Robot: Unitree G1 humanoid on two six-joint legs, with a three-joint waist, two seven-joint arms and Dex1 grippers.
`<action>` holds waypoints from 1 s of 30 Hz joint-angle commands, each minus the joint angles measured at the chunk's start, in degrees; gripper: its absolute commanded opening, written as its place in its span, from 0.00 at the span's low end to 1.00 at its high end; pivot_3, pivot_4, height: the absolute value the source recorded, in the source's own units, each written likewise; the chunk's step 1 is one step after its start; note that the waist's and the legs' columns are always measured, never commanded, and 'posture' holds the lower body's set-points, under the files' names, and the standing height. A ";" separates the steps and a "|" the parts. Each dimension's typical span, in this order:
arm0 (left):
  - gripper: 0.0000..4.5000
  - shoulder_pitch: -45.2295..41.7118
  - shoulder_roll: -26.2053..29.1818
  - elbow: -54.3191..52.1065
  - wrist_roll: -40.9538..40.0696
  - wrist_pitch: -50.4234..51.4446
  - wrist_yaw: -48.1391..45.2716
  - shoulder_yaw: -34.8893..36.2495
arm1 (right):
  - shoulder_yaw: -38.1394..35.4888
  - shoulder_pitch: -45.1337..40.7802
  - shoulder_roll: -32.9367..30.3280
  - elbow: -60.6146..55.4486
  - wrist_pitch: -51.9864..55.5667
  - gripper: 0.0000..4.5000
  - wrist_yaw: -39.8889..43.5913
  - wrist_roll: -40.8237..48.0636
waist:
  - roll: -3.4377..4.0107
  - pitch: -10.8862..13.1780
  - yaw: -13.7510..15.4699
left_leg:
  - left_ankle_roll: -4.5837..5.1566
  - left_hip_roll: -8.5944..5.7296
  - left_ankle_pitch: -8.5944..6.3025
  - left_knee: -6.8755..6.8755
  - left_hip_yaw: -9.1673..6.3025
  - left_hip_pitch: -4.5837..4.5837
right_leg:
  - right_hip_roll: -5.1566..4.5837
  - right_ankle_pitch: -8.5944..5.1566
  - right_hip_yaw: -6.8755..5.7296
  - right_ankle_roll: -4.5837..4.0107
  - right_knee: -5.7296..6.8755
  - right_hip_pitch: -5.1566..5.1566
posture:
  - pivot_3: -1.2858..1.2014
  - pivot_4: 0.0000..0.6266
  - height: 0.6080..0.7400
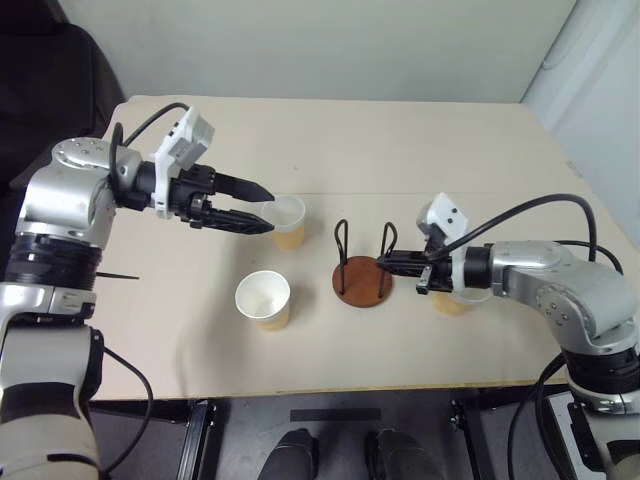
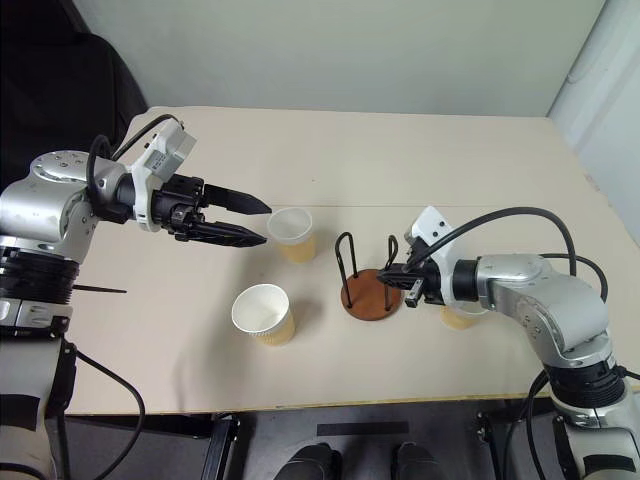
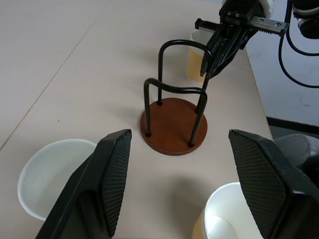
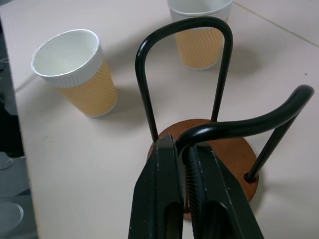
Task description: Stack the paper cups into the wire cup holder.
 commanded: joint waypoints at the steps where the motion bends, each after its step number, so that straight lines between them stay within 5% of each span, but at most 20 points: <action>1: 0.75 -1.70 1.23 -0.31 -0.85 -0.70 -1.86 0.21 | -2.06 0.44 -1.39 -3.07 0.75 0.00 0.42 2.53 | 0.00 0.00 -0.01 | 0.00 0.00 0.00 0.00 0.00 0.00 | 0.00 0.00 0.00 0.00 0.00 0.00 | 0.52 0.24 1.00; 16: 0.75 -2.82 1.22 1.10 -1.06 -1.72 -1.86 -1.00 | 2.63 4.17 -5.16 -4.57 -1.47 0.00 1.06 1.38 | -0.02 -0.01 0.02 | 0.00 0.00 0.00 0.03 -0.02 0.01 | 0.00 0.01 0.00 0.01 0.00 0.05 | 0.52 0.24 1.00; 25: 0.75 -3.15 0.99 1.24 -0.95 -1.70 -1.86 -1.07 | 3.74 5.05 -6.35 -4.20 -3.77 0.62 0.55 0.25 | -0.06 -0.03 0.01 | 0.01 0.00 0.00 0.07 -0.03 0.03 | 0.00 0.03 0.00 0.05 0.00 0.08 | 0.52 0.24 1.00; 30: 0.75 -3.59 0.36 1.90 -0.71 -2.02 -1.86 -1.20 | 2.88 4.99 -6.39 -3.92 -4.06 0.62 0.17 0.24 | -0.06 -0.03 0.03 | 0.01 0.00 0.00 0.07 -0.04 0.03 | 0.00 0.04 -0.01 0.05 0.00 0.09 | 0.52 0.24 1.00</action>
